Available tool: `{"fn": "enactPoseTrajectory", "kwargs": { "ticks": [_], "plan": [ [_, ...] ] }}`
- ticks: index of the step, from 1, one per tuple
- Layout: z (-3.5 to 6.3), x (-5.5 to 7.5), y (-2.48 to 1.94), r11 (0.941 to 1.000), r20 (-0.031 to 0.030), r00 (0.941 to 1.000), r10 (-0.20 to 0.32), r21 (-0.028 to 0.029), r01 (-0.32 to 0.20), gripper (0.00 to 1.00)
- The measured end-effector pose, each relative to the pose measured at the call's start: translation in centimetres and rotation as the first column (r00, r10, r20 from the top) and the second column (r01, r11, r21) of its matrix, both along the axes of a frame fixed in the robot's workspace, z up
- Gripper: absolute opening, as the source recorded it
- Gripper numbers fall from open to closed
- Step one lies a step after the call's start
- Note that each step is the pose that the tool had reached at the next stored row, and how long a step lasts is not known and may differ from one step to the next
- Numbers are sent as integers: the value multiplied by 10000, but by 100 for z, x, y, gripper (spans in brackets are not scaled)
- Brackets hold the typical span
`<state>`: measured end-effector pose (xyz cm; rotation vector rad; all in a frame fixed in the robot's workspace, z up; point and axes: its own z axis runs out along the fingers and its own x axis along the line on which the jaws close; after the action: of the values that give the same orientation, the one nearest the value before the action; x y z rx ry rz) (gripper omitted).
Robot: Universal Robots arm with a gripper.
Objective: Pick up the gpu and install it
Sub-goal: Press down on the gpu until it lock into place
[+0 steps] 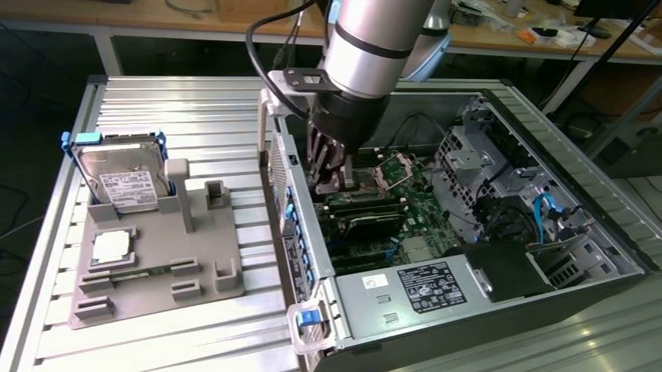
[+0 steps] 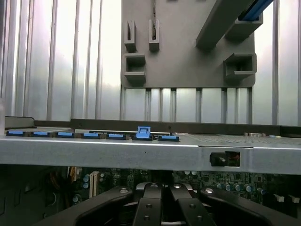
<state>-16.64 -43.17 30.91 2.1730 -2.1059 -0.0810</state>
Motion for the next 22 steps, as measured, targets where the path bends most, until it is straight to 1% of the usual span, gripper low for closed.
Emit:
{"fn": "enactPoseTrajectory", "kwargs": {
  "ticks": [1,4,6,9,10,12,14,15,17,18,19,20,22],
  "plan": [
    [12,6,-1,10000,-53,10000,-7,-2,7,11],
    [61,16,0,10000,-132,9999,-18,-3,18,11],
    [79,29,1,10000,-195,9998,-25,-1,25,11],
    [80,67,-2,10000,-344,9994,-31,3,31,11],
    [80,82,-5,10000,-401,9992,-31,13,31,11],
    [79,110,-11,10000,-501,9987,-28,52,31,11],
    [78,131,-20,9999,-601,9982,-25,113,32,11],
    [77,141,-27,9999,-649,9979,-23,159,33,11],
    [74,158,-42,9996,-726,9974,-15,264,35,11],
    [72,166,-54,9994,-764,9971,-10,336,35,11],
    [70,171,-80,9990,-788,9969,-2,435,36,11],
    [70,171,-107,9988,-792,9969,2,479,36,11],
    [64,170,-178,9985,-790,9969,7,554,37,11]
  ]
}}
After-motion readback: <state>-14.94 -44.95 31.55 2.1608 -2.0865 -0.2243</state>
